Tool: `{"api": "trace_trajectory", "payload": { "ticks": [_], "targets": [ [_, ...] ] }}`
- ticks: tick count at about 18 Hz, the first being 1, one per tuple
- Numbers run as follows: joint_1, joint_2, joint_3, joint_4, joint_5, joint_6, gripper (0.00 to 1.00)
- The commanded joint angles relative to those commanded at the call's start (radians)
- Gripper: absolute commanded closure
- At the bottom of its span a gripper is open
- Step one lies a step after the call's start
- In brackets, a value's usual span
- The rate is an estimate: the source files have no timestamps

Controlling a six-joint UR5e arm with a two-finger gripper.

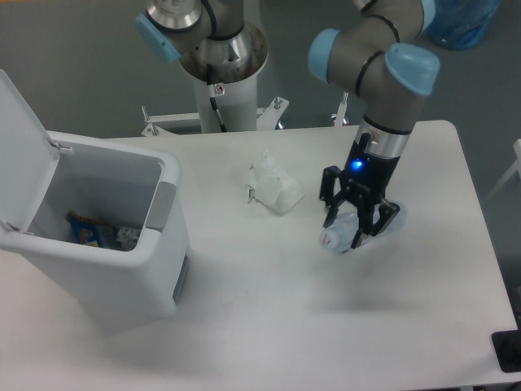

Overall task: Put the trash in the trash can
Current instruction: 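Lift the bottle and carry it over the open trash bin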

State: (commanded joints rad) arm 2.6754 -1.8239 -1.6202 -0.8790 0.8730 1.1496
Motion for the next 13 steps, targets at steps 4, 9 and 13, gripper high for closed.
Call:
{"api": "trace_trajectory", "payload": {
  "ticks": [4,9,13],
  "targets": [
    [-0.038,0.005,0.103,0.002,-0.074,-0.273,0.45],
    [-0.081,0.023,0.178,0.002,-0.172,-0.462,0.45],
    [-0.108,0.040,0.187,0.005,-0.305,-0.524,0.43]
  ]
}}
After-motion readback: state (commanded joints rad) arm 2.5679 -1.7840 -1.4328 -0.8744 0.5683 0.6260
